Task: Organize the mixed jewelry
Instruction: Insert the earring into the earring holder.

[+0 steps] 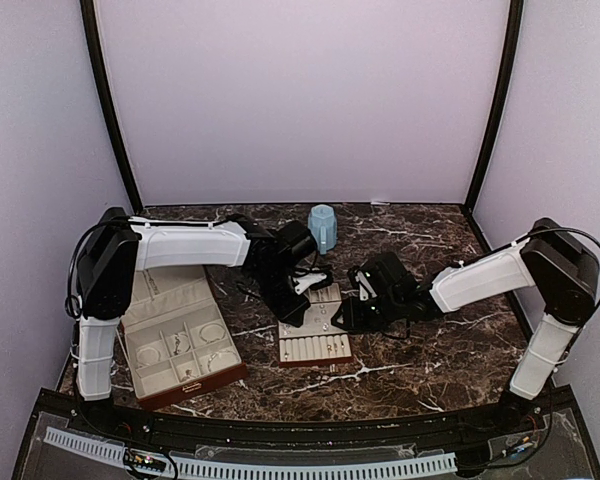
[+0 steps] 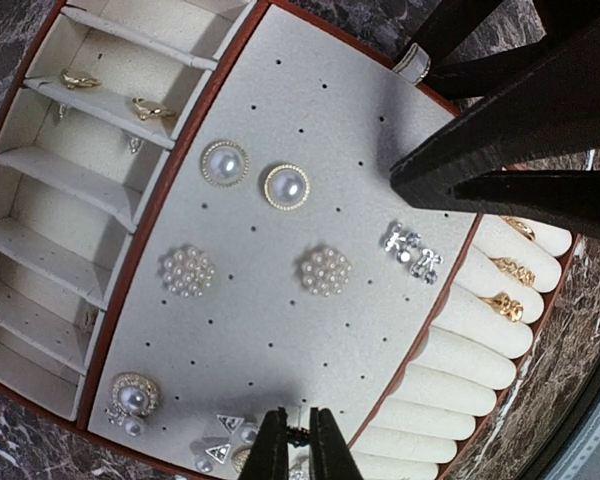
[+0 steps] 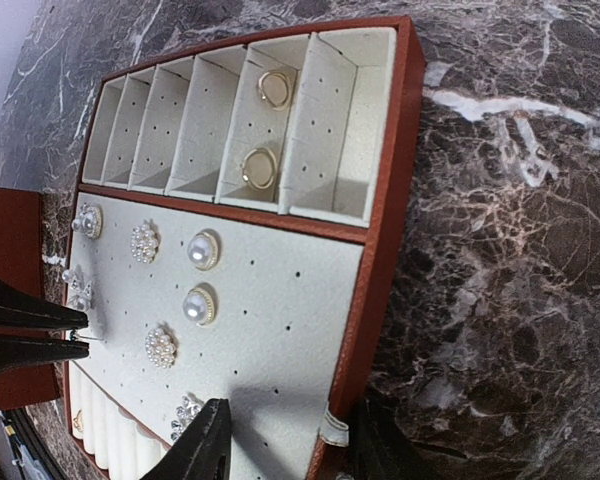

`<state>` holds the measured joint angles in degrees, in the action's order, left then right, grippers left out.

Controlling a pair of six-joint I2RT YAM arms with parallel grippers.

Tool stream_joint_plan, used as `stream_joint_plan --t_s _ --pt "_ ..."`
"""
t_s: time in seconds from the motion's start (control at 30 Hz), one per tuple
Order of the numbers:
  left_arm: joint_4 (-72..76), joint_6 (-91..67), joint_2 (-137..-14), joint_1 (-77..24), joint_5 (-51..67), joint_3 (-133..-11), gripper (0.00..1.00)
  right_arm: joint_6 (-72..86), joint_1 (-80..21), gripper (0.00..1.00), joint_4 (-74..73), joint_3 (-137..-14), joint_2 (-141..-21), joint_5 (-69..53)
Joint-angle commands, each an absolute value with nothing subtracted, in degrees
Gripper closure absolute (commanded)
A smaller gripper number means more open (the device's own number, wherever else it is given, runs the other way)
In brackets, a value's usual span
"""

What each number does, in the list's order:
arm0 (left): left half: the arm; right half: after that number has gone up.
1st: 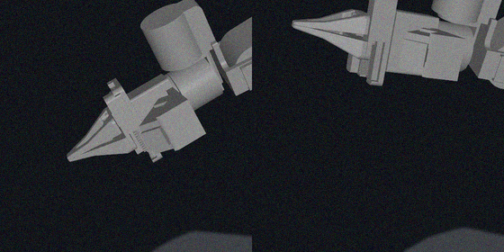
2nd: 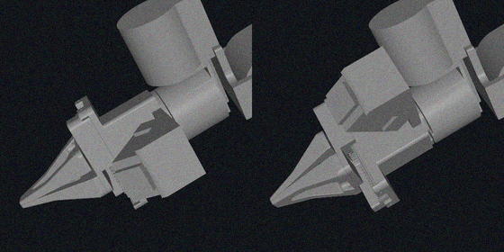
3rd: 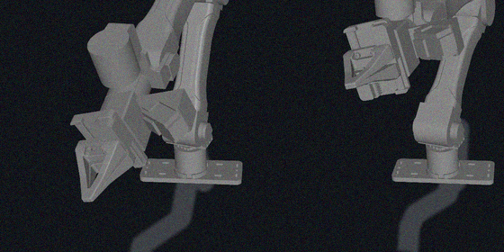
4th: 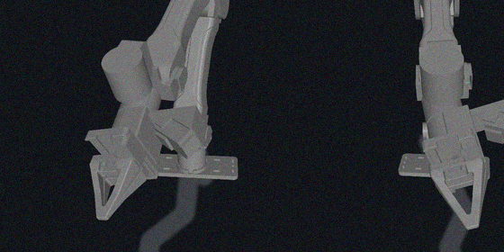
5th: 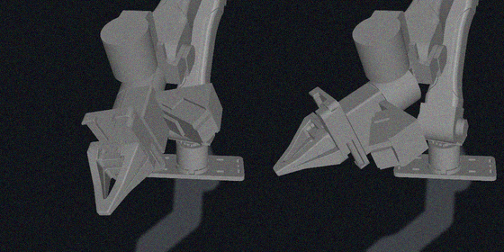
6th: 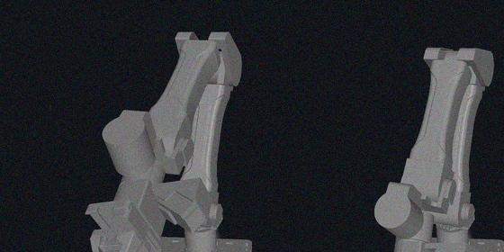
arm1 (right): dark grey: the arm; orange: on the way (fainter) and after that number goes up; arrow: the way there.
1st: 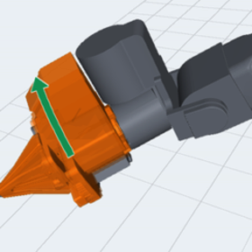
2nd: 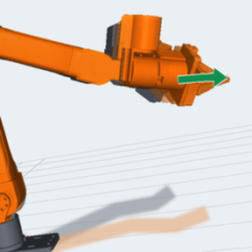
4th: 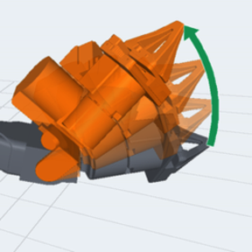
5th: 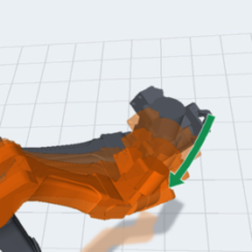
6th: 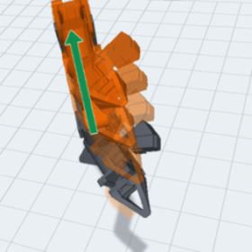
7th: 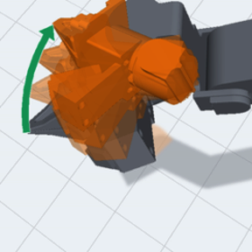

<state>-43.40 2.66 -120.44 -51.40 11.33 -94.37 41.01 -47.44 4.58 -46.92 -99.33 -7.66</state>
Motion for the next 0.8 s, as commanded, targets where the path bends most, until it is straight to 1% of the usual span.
stream_joint_plan --t_s 0.0,0.5,0.77 --pt "-43.68 3.49 -120.85 -52.03 12.14 -95.45 1.0 41.03 -48.54 0.59 4.44 -47.37 -100.78 -8.05" --pt "-42.84 3.34 -121.16 -52.21 13.05 -95.38 1.0 41.09 -48.58 0.59 4.39 -47.37 -100.87 -8.13" --pt "-42.91 3.36 -121.2 -52.36 11.74 -95.45 1.0 41.11 -48.53 0.59 4.44 -47.29 -100.85 -8.06"
